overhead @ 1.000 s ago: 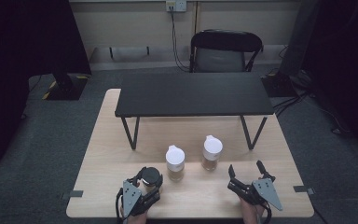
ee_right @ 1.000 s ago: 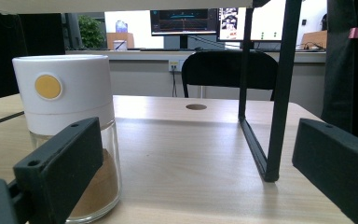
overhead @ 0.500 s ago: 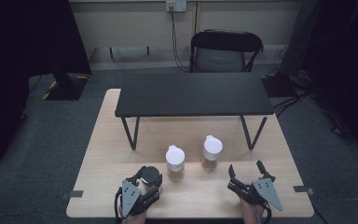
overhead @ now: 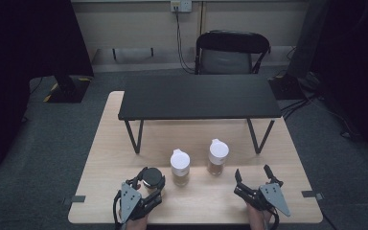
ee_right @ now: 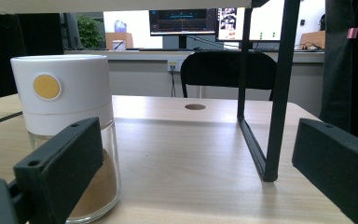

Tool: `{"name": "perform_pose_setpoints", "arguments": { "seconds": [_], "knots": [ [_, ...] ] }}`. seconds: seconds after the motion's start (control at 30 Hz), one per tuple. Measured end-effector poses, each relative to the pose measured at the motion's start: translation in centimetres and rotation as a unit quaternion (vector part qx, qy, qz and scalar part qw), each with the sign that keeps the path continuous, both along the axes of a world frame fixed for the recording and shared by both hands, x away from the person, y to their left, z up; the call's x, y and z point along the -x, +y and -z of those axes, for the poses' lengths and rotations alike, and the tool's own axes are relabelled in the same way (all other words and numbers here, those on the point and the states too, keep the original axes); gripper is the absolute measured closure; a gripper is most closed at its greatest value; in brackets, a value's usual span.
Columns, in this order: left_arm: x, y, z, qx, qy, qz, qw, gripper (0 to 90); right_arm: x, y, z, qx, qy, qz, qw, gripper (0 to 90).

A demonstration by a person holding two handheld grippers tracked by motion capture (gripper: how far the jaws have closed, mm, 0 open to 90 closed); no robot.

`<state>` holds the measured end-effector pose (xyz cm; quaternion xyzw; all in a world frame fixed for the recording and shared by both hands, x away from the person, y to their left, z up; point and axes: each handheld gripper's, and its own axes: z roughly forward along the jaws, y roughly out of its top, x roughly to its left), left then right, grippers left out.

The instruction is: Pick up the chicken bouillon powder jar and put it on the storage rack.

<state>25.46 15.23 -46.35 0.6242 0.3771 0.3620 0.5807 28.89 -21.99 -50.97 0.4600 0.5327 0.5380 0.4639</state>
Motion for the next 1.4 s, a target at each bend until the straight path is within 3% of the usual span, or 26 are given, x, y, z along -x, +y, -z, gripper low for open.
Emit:
{"name": "perform_pose_setpoints", "arguments": {
  "seconds": [0.8, 1.4],
  "knots": [
    [-0.6, 0.6, -0.6, -0.004, 0.017, -0.001, 0.9998, 35.2, 0.0, 0.0, 0.0, 0.0, 0.0, -0.004, 1.0, 0.9],
    [-1.0, 0.2, -3.0, -0.016, 0.009, 0.009, 0.9998, 35.2, 0.0, 0.0, 0.0, 0.0, 0.0, -0.003, 1.0, 0.9]
  ]
}}
